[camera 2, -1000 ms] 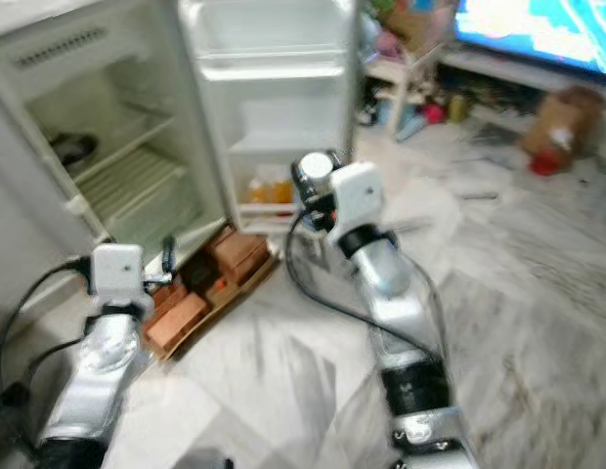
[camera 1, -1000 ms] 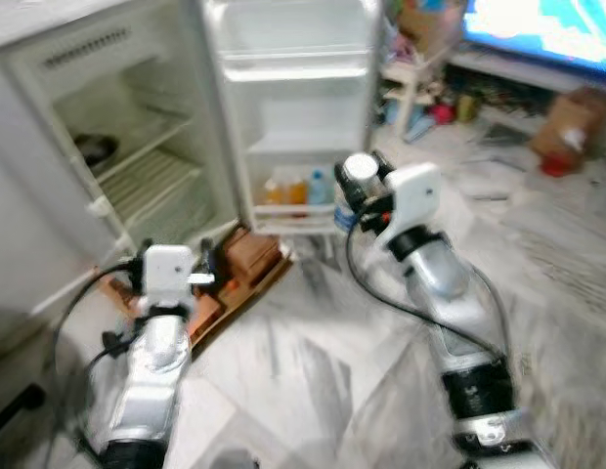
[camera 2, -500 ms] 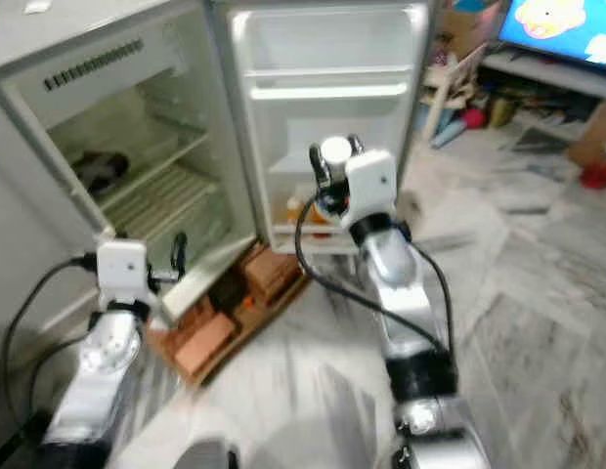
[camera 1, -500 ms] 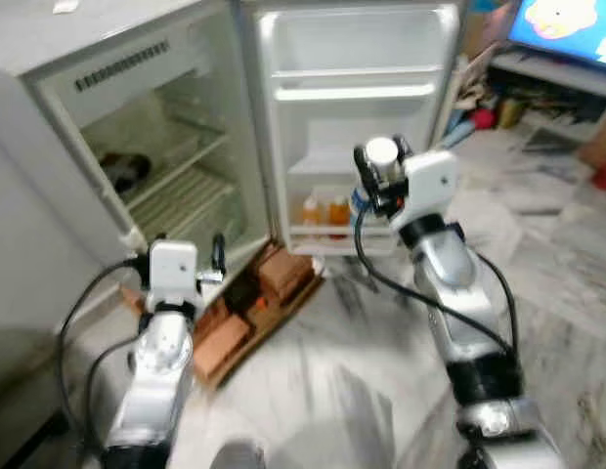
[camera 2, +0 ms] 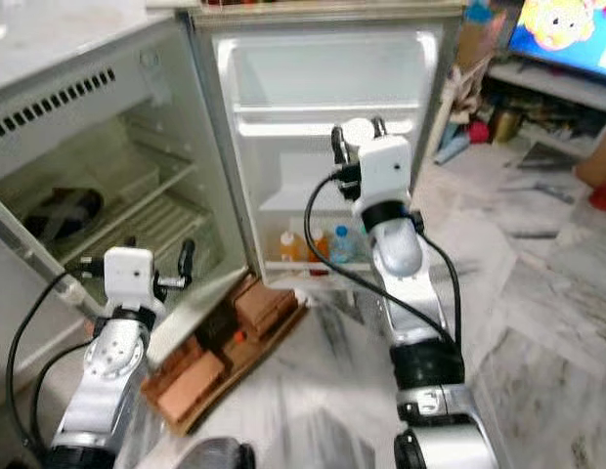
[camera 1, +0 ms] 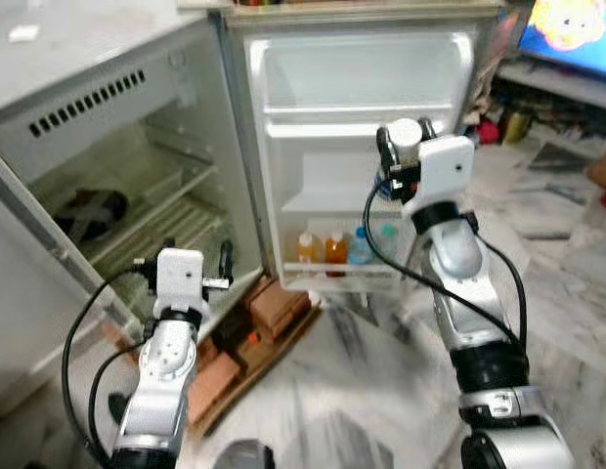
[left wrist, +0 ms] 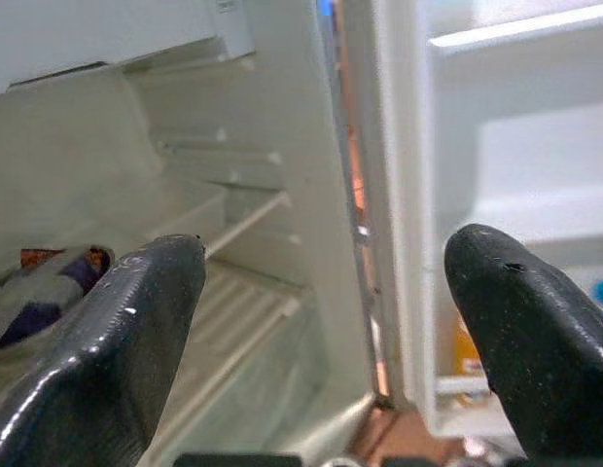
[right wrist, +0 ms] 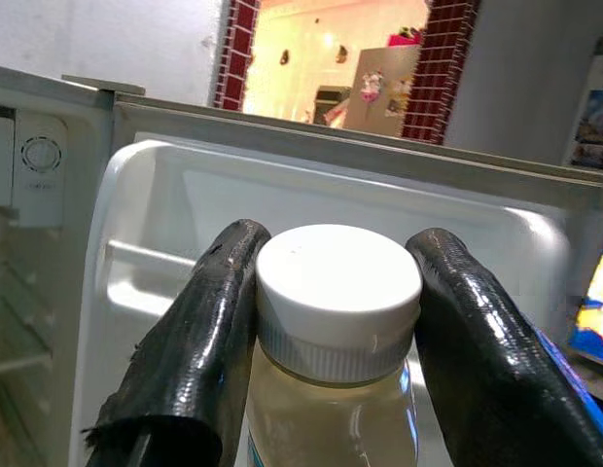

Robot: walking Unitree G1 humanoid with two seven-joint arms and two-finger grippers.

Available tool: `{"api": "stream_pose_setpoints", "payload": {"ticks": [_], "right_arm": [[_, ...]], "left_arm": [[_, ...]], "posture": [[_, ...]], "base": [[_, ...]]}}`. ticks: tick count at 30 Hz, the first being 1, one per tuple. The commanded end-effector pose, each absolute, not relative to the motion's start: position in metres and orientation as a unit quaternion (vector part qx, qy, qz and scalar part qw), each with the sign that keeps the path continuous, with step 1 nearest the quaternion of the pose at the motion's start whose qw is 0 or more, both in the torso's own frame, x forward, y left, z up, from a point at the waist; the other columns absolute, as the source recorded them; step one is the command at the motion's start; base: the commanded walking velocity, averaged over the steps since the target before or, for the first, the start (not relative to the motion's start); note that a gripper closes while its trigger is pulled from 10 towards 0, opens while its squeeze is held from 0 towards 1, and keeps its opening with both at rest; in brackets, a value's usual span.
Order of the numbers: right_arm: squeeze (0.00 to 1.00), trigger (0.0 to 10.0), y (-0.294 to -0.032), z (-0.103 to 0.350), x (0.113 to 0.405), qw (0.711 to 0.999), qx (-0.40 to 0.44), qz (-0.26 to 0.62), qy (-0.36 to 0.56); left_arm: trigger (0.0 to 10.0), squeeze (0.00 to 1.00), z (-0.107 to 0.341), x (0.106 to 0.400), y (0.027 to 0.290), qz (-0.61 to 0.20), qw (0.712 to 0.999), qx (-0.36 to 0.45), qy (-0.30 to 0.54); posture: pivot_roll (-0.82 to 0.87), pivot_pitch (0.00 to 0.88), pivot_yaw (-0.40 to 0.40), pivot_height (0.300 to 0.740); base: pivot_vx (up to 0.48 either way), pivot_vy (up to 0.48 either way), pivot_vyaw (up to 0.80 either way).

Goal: Restocking fridge

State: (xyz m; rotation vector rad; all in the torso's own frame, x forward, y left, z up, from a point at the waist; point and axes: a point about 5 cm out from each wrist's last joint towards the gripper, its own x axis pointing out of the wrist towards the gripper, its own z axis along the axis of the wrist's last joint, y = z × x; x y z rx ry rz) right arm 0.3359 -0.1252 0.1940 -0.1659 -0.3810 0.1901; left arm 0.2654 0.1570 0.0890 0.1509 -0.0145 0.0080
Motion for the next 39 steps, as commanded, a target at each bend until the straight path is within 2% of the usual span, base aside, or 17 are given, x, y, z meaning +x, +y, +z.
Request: {"api": "stream_pose_setpoints", "payload": {"ticks": [1,8,22,25,33,39], "right_arm": [[0.0,10.0,-0.112,0.205,0.337,0.968,-0.078,0.111,-0.212],[0.0,10.0,-0.11,0.21,0.337,0.963,-0.084,0.111,-0.23],[0.0,10.0,-0.092,0.235,0.332,0.937,-0.103,0.166,-0.289],[0.0,10.0,-0.092,0.236,0.332,0.937,-0.103,0.167,-0.29],[0.0,10.0,-0.096,0.23,0.332,0.941,-0.102,0.163,-0.279],[0.0,10.0,-0.098,0.227,0.332,0.943,-0.104,0.153,-0.275]], "left_arm": [[10.0,0.0,0.09,0.265,0.163,0.012,0.997,0.078,-0.008],[10.0,0.0,0.093,0.266,0.164,0.016,0.998,0.067,-0.012],[10.0,0.0,0.093,0.266,0.164,0.029,0.998,0.047,-0.004],[10.0,0.0,0.093,0.267,0.164,0.026,0.998,0.049,-0.005],[10.0,0.0,0.095,0.267,0.162,0.023,0.999,0.048,-0.009],[10.0,0.0,0.098,0.268,0.159,0.01,0.998,0.059,-0.019]], "posture": [[0.13,0.03,0.013,0.74],[0.13,0.03,0.015,0.74],[0.14,0.033,0.017,0.74],[0.14,0.033,0.017,0.74],[0.13,0.031,0.018,0.74],[0.14,0.034,0.021,0.74]], "base": [[0.48,0.0,-0.8],[0.471,0.0,-0.6],[0.0,0.0,0.0],[0.0,0.0,0.0],[0.0,0.382,0.0],[0.0,0.0,0.0]]}}
